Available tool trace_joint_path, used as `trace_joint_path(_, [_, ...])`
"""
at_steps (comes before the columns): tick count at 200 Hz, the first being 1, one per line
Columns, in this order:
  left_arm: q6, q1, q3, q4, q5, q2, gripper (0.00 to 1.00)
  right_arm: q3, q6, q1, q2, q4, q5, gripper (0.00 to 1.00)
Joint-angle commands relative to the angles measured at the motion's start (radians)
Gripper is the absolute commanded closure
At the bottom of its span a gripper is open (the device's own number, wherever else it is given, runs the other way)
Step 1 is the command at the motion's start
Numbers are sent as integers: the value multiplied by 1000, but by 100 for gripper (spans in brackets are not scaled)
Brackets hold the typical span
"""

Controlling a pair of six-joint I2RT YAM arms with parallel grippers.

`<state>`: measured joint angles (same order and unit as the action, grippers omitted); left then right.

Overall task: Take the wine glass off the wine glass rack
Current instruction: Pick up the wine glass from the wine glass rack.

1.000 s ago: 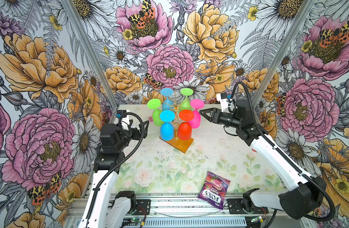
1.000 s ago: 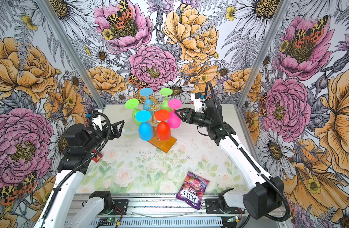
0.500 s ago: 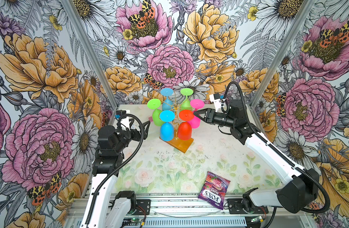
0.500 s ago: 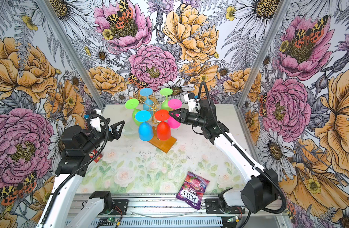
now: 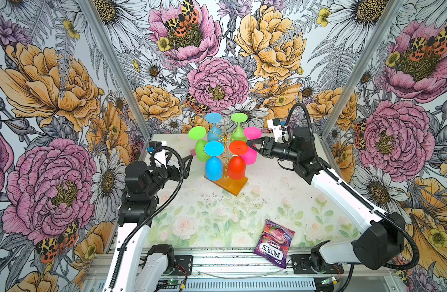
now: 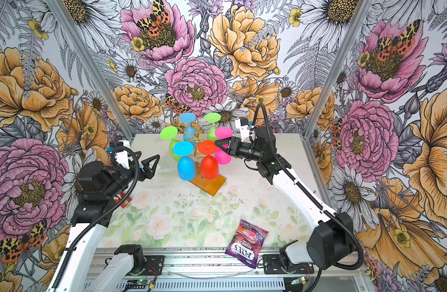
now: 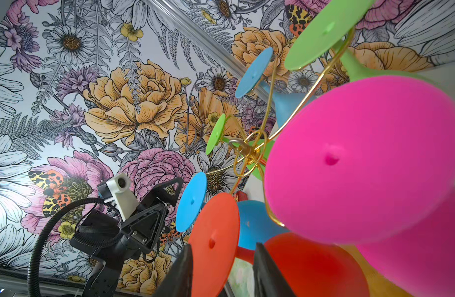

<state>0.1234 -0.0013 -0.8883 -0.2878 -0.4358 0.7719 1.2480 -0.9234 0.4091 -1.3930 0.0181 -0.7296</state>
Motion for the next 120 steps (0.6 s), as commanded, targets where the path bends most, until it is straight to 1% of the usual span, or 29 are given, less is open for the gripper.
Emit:
trace_joint_path(1, [-12, 6, 11, 24, -21, -9, 1, 4, 11, 13, -19, 8, 11, 60])
trace_joint_path(22, [-13, 7, 13, 24, -22, -13, 1, 4, 10, 23, -24, 8, 7, 61])
trace_joint_path(58, [-12, 6, 15, 24, -22, -15, 1, 0, 9, 36, -26, 8, 7, 66])
trace_joint_path(120, [-11, 6, 18, 24, -21, -22, 1, -2, 5, 41, -16, 7, 9, 87])
